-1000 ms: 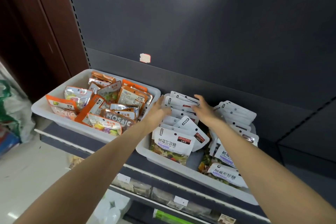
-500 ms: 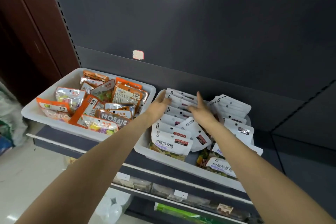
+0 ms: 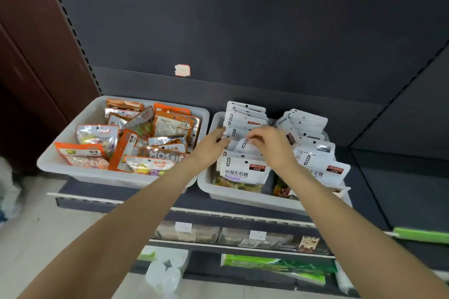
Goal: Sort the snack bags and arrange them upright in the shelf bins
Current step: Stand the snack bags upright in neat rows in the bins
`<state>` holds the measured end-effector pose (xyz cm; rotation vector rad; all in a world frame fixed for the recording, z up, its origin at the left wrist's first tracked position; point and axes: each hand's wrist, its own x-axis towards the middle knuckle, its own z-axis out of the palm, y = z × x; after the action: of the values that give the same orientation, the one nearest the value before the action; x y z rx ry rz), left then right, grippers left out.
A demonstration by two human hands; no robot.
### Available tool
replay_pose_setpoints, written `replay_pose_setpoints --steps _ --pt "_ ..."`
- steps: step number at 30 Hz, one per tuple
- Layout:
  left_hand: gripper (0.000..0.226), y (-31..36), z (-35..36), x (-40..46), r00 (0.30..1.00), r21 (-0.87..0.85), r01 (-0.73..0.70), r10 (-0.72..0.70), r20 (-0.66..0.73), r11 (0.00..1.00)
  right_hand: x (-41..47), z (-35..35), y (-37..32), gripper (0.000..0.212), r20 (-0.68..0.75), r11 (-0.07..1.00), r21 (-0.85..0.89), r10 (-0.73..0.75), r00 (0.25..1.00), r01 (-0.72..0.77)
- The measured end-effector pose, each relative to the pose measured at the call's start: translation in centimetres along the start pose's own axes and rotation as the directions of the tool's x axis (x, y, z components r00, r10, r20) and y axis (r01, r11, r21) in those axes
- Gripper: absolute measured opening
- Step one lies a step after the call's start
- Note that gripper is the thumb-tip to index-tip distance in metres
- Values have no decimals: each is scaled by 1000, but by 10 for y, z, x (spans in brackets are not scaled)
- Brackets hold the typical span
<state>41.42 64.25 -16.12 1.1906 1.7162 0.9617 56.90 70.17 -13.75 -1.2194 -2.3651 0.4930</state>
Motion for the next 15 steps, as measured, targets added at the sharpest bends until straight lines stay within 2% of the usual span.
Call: replay_pose_setpoints --steps 2,4,7,10,11,13,15 --pt "45 -2 -2 -1 1000 -22 1 -1 -3 1000 -2 14 -18 18 89 996 -60 -54 995 59" --pt "45 -5 -3 -2 1000 -24 0 0 -6 1000 -3 24 -27 21 154 996 -72 -46 987 57" --pt "46 -8 -2 -3 1000 -40 8 -7 16 999 -7 20 -23 30 136 999 39 -20 990 15" --pt "47 -11 1 -2 999 -63 23 -22 27 998 -22 3 -8 41 -24 978 147 151 988 -146" --pt "46 -10 2 -2 999 -88 33 -31 29 996 -28 0 -2 44 -25 961 166 226 974 -219" --pt "43 -9 5 -3 998 -157 61 -55 39 986 -37 1 4 51 93 914 217 330 939 -343" --pt "45 -9 6 -4 994 -230 104 -92 64 968 -40 10 4 50 218 844 330 367 904 -422"
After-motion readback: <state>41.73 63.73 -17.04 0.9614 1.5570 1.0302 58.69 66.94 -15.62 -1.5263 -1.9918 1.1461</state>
